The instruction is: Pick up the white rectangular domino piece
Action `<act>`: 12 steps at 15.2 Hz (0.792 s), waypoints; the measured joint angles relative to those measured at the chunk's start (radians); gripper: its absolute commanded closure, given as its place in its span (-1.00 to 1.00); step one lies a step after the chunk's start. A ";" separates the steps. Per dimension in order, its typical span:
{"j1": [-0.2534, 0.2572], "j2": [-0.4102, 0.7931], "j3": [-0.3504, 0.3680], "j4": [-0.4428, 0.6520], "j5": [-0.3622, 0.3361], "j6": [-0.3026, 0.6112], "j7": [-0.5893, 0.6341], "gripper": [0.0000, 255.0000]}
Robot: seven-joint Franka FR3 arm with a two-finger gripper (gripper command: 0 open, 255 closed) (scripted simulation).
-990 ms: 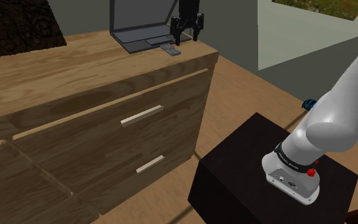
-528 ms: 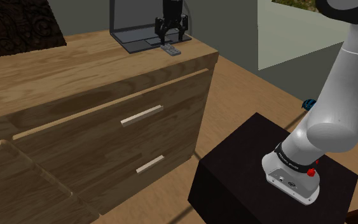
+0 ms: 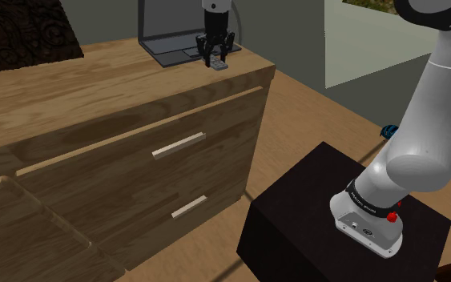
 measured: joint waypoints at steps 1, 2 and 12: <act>-0.001 -0.003 -0.001 -0.001 -0.001 0.002 0.000 1.00; 0.000 -0.003 -0.001 -0.001 -0.001 0.002 0.001 1.00; 0.000 0.000 0.000 0.022 0.001 -0.023 0.000 1.00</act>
